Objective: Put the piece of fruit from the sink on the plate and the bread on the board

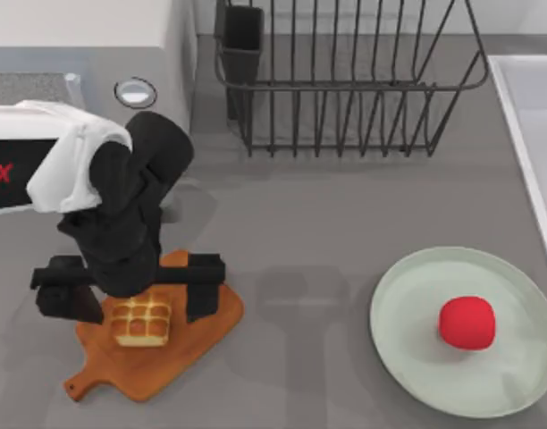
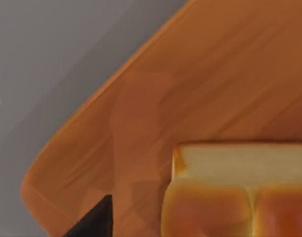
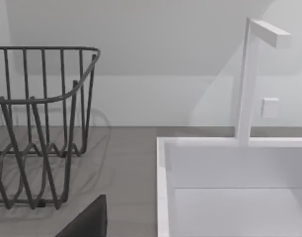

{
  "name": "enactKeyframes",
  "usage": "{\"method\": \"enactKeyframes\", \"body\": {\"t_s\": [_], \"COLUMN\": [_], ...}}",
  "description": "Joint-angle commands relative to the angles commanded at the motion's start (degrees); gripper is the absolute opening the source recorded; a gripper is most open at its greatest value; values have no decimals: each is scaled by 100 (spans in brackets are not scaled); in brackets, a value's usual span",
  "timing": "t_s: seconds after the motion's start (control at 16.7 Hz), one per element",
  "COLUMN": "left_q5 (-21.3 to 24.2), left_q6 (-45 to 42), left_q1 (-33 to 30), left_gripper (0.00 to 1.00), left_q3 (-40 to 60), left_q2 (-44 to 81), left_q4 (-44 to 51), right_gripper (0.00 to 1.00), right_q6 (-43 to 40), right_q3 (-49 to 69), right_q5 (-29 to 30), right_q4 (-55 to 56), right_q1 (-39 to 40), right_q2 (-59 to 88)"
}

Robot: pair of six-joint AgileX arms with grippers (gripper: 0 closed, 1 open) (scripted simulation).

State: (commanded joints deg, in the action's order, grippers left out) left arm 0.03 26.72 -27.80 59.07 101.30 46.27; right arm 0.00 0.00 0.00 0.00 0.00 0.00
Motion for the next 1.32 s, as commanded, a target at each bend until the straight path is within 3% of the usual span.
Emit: {"method": "enactKeyframes", "body": {"t_s": [0.42,1.32], "left_q5": [3,1], "left_q6": [-315,-2238], "left_q1": [319,2317], "left_gripper": [100,100], "left_q3": [-582,-4946], "left_q2": [-1242,-8667], "left_q4": [-541,-3869], "right_gripper": [100,100], "right_q6": [0,0], "right_q3": [0,0], "right_q5": [0,0], "right_q4": [0,0], "right_q1": [0,0], "right_q2": [0,0]}}
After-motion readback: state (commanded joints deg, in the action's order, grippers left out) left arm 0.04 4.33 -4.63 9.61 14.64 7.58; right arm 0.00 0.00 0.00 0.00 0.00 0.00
